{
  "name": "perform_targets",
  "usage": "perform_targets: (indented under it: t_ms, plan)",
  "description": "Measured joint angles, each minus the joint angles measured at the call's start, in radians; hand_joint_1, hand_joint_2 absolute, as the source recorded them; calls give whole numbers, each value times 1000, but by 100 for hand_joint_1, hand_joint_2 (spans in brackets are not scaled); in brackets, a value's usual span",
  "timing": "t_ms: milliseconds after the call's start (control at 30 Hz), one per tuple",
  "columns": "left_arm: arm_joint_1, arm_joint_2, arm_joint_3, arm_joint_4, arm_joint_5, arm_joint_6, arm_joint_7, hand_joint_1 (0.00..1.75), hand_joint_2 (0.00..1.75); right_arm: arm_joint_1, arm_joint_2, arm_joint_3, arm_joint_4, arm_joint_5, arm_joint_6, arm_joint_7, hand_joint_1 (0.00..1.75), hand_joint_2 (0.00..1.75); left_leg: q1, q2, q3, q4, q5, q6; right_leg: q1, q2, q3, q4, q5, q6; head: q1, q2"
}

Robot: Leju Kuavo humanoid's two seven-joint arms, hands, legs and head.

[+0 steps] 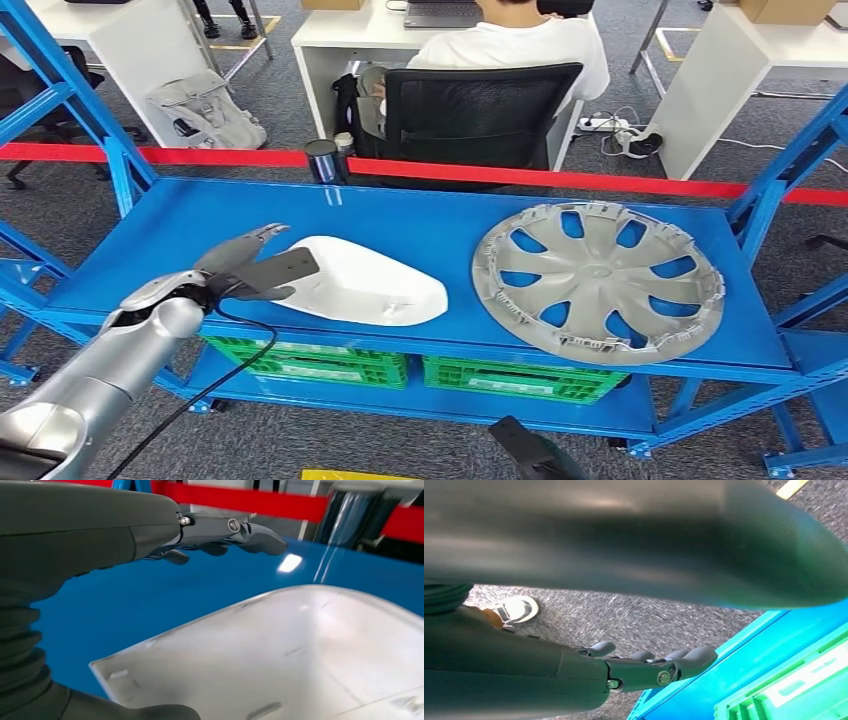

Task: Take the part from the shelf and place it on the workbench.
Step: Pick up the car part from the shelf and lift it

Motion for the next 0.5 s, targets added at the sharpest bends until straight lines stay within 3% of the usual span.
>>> perform_targets:
  t_ms: [200,500]
  plan:
    - [-22,10,20,33,33,-93,13,0,175,-7,0,16,0,11,-3,13,0,0,0,0,0,0,0,0,0,0,0,0,0,0,0,0]
    - [-37,12,21,58,50,-104,20,0,175,-8,0,34,0,16,-15,20,0,0,0,0,0,0,0,0,0,0,0,0,0,0,0,0]
